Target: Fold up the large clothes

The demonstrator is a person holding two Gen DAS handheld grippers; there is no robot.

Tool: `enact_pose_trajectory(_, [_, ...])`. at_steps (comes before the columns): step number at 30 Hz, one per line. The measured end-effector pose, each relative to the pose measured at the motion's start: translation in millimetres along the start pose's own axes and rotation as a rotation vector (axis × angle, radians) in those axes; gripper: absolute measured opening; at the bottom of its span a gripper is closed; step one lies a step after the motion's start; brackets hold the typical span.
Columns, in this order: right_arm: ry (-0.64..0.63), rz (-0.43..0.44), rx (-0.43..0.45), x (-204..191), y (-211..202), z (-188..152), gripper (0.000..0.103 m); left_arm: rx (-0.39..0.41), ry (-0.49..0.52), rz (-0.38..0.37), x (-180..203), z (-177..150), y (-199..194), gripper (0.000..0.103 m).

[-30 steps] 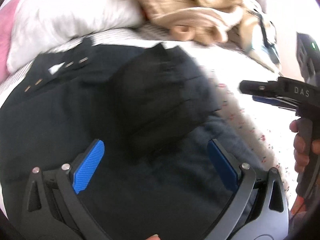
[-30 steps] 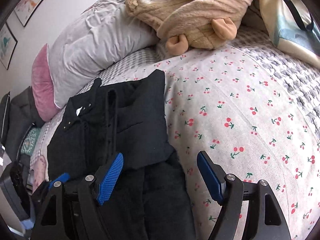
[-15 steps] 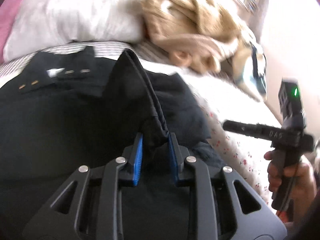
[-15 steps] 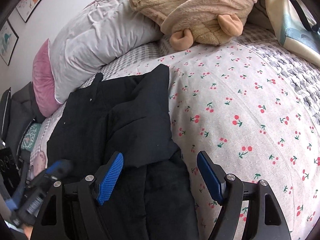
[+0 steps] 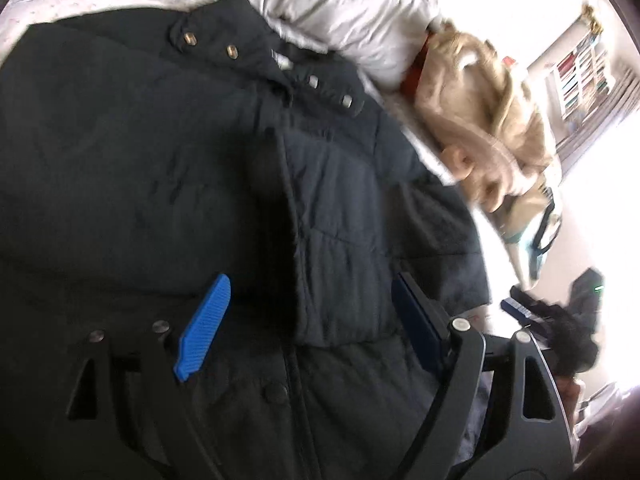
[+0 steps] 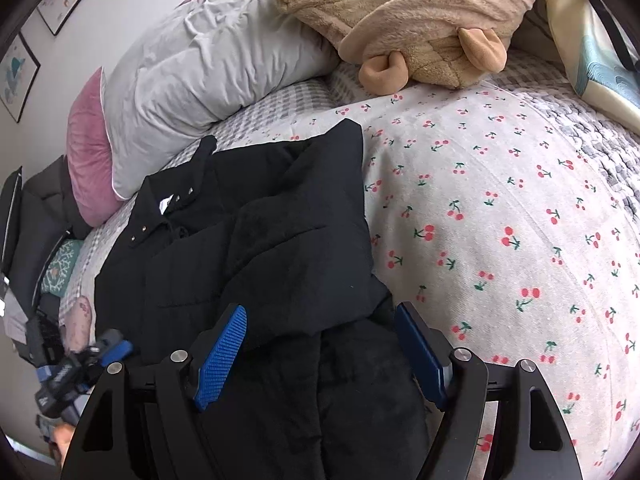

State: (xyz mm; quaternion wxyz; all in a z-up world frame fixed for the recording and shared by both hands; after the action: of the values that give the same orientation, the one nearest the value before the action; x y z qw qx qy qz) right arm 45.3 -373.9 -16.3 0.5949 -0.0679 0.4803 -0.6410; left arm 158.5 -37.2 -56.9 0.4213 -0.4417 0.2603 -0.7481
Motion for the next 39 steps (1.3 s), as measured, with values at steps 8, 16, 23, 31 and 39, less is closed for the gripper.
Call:
enact_pose_trajectory(8, [-0.041, -0.046, 0.020, -7.3, 10.8, 3.5, 0.078, 0.110, 0.111, 0.107, 37.9, 15.3, 4.0, 0.004])
enact_pose_trajectory(16, [-0.082, -0.123, 0.040, -3.8, 24.6, 8.1, 0.078, 0.267, 0.062, 0.282, -2.5, 29.6, -32.4, 0.008])
enact_pose_trajectory(23, [-0.140, -0.211, 0.002, -4.4, 51.7, 2.0, 0.078, 0.270, 0.012, 0.289, -31.3, 18.9, -25.3, 0.032])
enact_pose_trajectory(31, [-0.140, -0.260, -0.051, 8.9, 81.6, -11.3, 0.078, 0.113, 0.111, 0.395, -32.6, 15.4, 29.0, 0.043])
enact_pose_trajectory(39, [-0.163, -0.276, -0.066, -0.5, 68.7, -15.7, 0.078, 0.081, 0.151, 0.458, -17.8, 8.5, -17.5, 0.077])
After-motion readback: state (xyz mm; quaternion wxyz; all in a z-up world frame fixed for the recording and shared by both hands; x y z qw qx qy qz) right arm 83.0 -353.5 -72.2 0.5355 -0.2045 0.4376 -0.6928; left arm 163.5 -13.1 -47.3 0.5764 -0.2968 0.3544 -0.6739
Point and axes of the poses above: each gripper's, at about its wrist camera, not at the fingertips, and y roughly the way its jaws point, x to its right, z to its top, the point moved 2 cm from there along y, roughly the way its jaws point, and after that the axes turned 7 degrees about z, right-handed, at the moved point
